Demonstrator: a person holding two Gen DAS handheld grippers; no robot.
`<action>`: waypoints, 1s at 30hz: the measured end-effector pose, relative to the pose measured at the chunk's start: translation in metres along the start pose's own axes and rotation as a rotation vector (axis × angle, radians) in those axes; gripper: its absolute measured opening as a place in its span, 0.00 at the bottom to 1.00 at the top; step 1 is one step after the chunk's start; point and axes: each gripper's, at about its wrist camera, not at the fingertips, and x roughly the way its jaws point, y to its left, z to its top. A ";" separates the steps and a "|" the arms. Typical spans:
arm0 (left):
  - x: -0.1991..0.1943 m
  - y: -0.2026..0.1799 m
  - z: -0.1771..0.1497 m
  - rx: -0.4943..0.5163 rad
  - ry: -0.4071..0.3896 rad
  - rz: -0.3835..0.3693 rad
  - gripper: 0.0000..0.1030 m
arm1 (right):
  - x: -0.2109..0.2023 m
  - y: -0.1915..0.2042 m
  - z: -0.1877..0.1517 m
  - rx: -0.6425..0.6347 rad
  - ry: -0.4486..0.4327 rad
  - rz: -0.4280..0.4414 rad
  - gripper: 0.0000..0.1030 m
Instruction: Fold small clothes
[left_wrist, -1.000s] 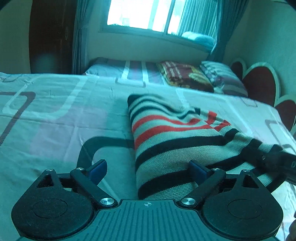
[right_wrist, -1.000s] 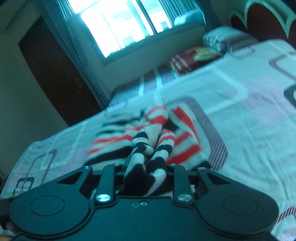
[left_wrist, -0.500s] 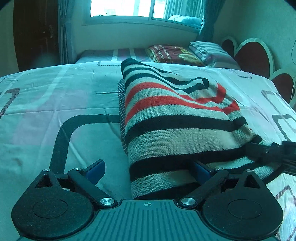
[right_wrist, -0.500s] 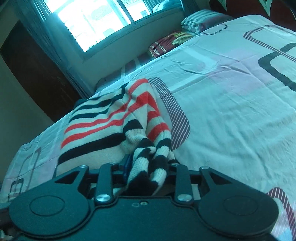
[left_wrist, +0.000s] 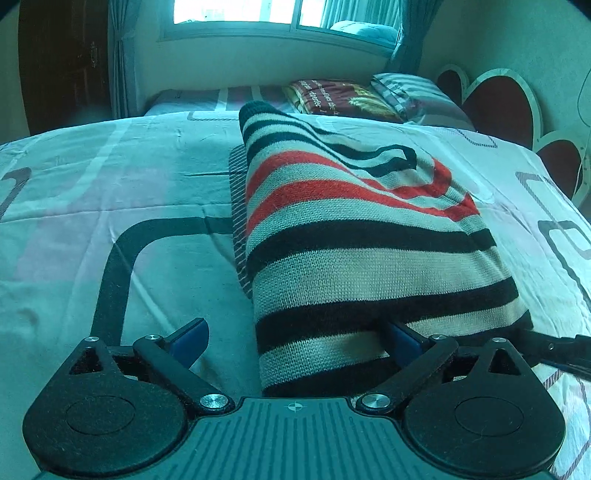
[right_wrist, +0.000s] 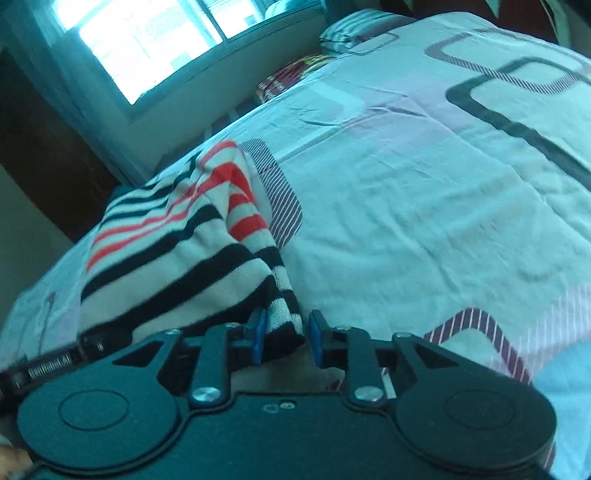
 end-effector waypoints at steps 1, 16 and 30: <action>-0.004 0.000 0.001 0.003 -0.005 -0.004 0.96 | -0.006 0.006 0.002 -0.035 -0.017 -0.010 0.25; -0.011 0.012 0.054 -0.063 -0.105 0.050 0.96 | 0.025 0.096 0.062 -0.269 -0.074 0.067 0.27; 0.029 0.014 0.064 -0.123 -0.059 0.036 0.96 | 0.067 0.076 0.059 -0.369 -0.043 0.007 0.15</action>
